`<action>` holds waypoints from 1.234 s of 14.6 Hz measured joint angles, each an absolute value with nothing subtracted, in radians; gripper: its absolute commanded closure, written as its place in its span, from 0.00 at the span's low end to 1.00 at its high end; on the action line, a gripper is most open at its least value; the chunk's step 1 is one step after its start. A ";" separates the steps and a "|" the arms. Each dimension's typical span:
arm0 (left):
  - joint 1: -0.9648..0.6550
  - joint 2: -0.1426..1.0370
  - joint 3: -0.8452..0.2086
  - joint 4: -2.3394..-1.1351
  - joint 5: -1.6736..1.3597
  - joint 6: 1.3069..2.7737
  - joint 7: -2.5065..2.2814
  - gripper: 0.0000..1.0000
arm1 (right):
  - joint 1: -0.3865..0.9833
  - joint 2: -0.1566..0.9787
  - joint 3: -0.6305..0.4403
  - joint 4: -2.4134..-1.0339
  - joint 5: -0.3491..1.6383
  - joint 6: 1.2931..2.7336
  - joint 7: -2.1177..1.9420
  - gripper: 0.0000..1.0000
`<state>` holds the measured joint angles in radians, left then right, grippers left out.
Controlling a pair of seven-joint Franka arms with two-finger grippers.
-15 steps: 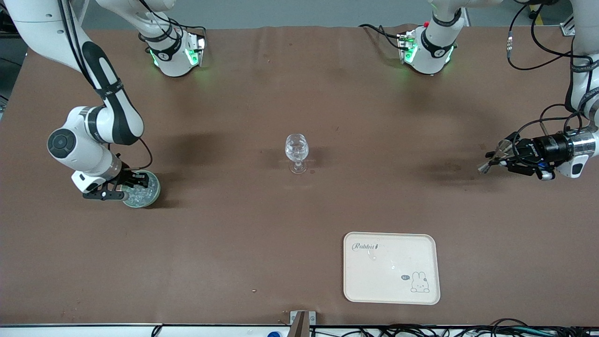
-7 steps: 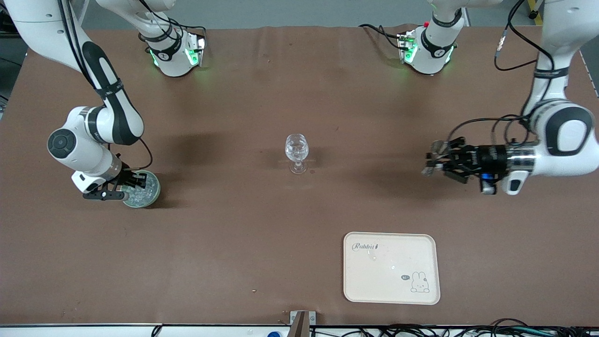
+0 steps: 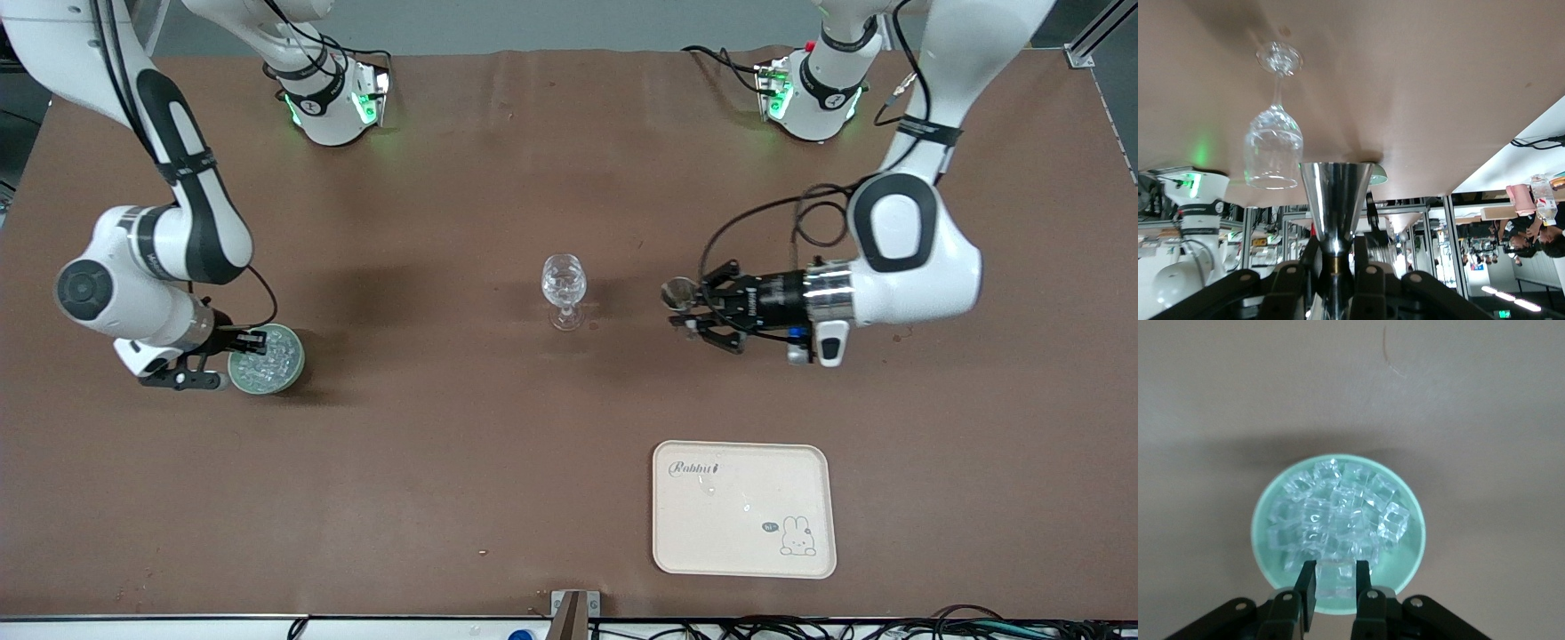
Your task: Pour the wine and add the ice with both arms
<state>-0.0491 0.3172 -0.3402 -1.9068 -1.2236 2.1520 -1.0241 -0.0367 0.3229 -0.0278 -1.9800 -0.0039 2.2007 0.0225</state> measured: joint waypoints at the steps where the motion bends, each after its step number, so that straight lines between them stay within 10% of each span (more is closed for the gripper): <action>1: -0.050 0.321 -0.384 -1.905 -1.213 2.213 -1.042 1.00 | -0.035 0.303 -0.025 -1.939 -0.004 2.143 0.043 1.00; 6: -0.059 0.368 -0.562 -1.904 -0.999 2.452 -1.153 0.99 | -0.014 0.188 -0.019 -1.816 -0.003 1.936 0.093 1.00; 18: -0.080 0.386 -0.651 -1.893 -0.229 2.525 -1.677 0.99 | -0.017 0.042 -0.025 -1.491 0.024 1.484 0.095 0.99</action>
<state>-0.0799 0.3862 -0.6512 -1.8928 -0.2293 2.5246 -1.6773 -0.0169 0.0416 -0.0248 -1.4909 0.0241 1.4840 0.0946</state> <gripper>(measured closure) 0.784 0.727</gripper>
